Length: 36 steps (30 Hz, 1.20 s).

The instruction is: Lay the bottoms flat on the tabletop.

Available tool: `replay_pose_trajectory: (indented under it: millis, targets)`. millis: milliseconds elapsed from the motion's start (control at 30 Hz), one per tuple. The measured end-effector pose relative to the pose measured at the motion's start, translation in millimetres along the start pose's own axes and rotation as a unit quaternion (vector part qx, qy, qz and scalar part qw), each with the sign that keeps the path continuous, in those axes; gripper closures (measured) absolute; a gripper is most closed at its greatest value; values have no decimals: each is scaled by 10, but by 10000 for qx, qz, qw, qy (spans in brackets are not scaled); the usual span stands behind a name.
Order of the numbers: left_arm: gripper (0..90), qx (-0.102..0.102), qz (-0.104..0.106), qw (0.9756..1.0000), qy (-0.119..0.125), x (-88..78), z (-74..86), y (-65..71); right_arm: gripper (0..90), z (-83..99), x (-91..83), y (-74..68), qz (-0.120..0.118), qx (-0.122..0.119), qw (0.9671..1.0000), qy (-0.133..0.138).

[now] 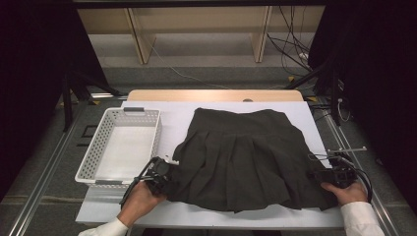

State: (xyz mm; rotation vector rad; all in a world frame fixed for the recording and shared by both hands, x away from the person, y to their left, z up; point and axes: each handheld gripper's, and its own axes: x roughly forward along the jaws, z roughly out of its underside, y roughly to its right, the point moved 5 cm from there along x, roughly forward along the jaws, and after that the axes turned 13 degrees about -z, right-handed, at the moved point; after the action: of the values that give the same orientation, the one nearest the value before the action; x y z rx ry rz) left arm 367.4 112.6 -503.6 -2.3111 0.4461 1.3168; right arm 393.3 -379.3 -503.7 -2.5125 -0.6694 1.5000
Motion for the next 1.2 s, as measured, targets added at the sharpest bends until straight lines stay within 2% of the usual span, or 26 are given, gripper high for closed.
replay_pose_trajectory:
  millis: [33, 67, 200, 233, 267, 300, 367, 433, 533, 600, 667, 767, 800, 833, 900, 1000, 1033, 1100, 1133, 1200]
  targets:
    - [842, -5, 115, 9999, -43, 13, 8, 31, 313, 2, 7, 3, -5, 3, 10000, -5]
    - [871, 4, 215, 9997, -79, 13, 13, 50, 314, 6, 11, 2, -27, 10, 10000, -6]
    - [871, -208, 551, 9983, 10, -60, 10, 78, 324, 14, 3, 1, -29, 35, 10000, -68]
    - [851, -290, 654, 9974, 41, -70, 4, 68, 324, 17, 0, 4, -35, 40, 10000, -69]
    - [777, -384, 778, 9962, 46, -68, 0, 60, 324, 19, -3, 4, -40, 51, 10000, -74]
    - [691, -378, 792, 9961, 45, -62, 1, 54, 324, 20, -6, 8, -42, 43, 10000, -77]
    - [584, -239, 486, 9984, 165, -52, -9, 54, 318, 17, -15, 11, -44, 50, 9999, -92]
    - [468, -281, 282, 9989, 233, -40, -30, 48, 299, 9, -25, 19, -53, 49, 9999, -87]
    - [380, -454, 170, 9988, 90, 47, -42, 14, 266, 1, -4, 40, -113, 53, 9998, -173]
    - [330, -576, 45, 9983, -102, 136, -31, -14, 265, -15, 9, 40, -77, 26, 9998, -202]
    - [285, -621, -51, 9979, -147, 177, -27, -25, 264, -29, 24, 25, -20, -51, 9996, -281]
    - [278, -707, 62, 9973, -213, 205, -31, -46, 264, -51, 42, 21, 34, -117, 9994, -319]
    - [307, -672, 22, 9975, -203, 197, -32, -56, 265, -58, 44, 31, 30, -109, 9994, -317]
    - [379, -643, 26, 9978, -148, 189, -32, -60, 269, -65, 45, 42, 33, -81, 9995, -298]
    - [526, -613, 135, 9980, -94, 170, -30, -64, 270, -77, 45, 56, 39, -55, 9995, -298]
    - [683, -473, 220, 9986, -54, 151, -28, -42, 270, -113, 45, 105, 140, -91, 9992, -352]
    - [710, -413, 206, 9989, -29, 148, -31, -35, 271, -123, 45, 120, 135, -83, 9993, -345]
    - [770, -440, 397, 9982, -32, 137, -33, -13, 274, -126, 43, 129, 93, -38, 9993, -352]
    - [781, -382, 383, 9985, -10, 136, -33, -4, 281, -117, 44, 120, 117, -67, 9992, -384]
    - [795, -352, 396, 9986, 9, 134, -34, 5, 355, -107, 40, 111, 239, -149, 9987, -424]
